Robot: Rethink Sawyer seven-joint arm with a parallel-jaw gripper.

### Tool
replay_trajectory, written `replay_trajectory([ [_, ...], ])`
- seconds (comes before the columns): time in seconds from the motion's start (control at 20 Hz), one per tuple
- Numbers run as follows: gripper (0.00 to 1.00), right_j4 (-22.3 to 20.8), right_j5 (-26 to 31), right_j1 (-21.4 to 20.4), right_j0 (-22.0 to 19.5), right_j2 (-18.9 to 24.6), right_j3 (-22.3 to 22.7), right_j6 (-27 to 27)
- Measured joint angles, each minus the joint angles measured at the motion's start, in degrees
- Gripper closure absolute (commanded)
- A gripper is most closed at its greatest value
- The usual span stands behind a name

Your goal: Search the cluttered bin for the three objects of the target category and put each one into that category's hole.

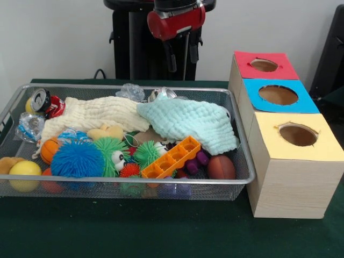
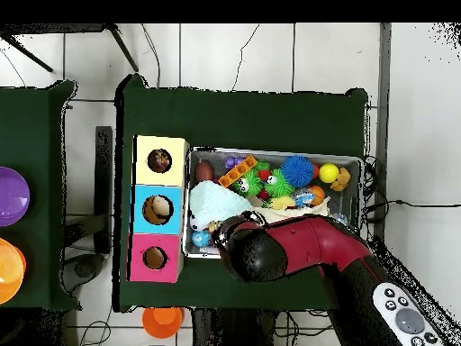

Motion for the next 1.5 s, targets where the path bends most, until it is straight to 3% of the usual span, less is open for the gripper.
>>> replay_trajectory([
  [0.45,0.0,-0.39,0.01,0.01,0.4,-1.49,-0.22,0.0],
  [1.0,0.0,-5.6,0.97,0.79,-0.8,-3.5,-3.31,0.0],
  [1.5,0.0,-12.43,0.97,4.34,-7.92,-3.72,-5.25,0.0],
])
